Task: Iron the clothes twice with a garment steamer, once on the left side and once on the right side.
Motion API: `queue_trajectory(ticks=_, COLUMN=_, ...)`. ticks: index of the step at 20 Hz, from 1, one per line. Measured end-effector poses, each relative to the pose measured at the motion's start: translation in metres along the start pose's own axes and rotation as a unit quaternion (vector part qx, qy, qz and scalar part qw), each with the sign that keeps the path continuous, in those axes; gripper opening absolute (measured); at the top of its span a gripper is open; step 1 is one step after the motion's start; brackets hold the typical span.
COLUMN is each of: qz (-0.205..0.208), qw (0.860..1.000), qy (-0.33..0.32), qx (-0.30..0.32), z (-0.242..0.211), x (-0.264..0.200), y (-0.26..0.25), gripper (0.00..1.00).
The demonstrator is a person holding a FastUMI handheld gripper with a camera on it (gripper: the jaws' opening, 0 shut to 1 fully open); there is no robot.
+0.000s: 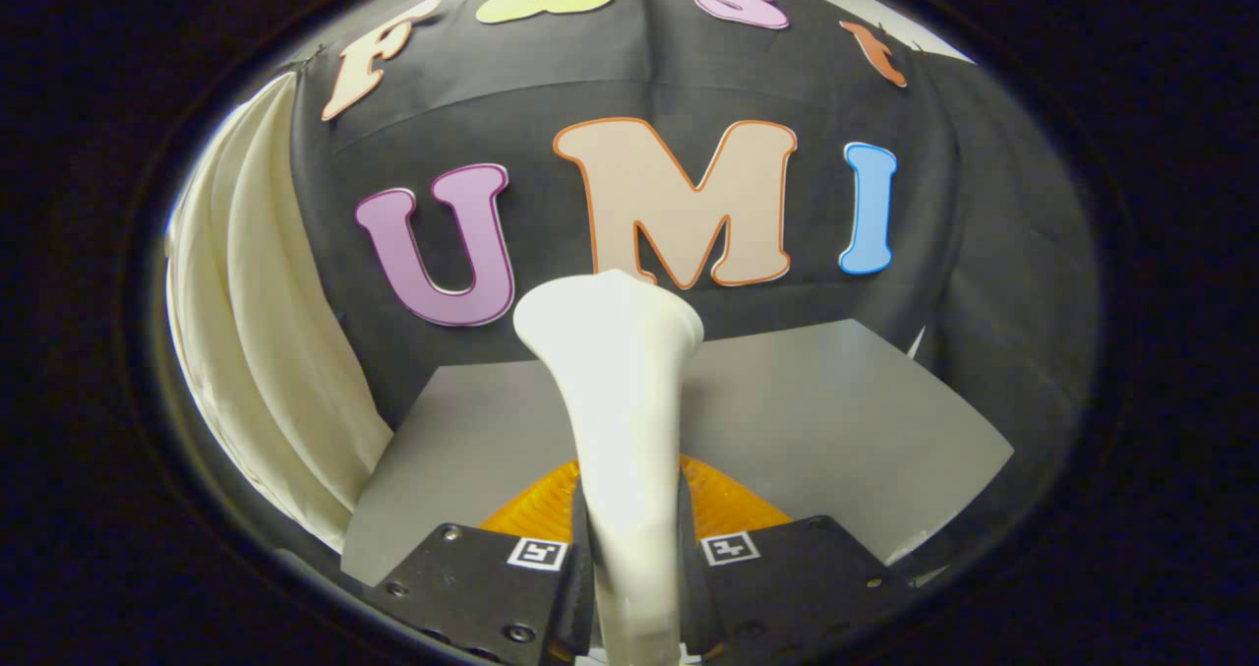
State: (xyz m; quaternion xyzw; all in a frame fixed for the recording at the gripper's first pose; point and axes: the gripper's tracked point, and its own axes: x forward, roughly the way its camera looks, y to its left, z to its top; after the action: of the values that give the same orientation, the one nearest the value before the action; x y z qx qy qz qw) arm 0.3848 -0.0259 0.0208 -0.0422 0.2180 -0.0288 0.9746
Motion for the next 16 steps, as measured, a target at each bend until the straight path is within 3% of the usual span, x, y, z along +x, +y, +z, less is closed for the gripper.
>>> queue_trajectory(ticks=6, qz=-0.008, qw=0.999, qy=-0.035, qx=-0.015, z=-0.025, x=-0.054, y=0.014, gripper=0.35)
queue_trajectory(ticks=16, qz=0.033, qw=0.994, qy=-0.102, qx=0.007, z=-0.028, x=-0.178, y=0.086, gripper=0.33)
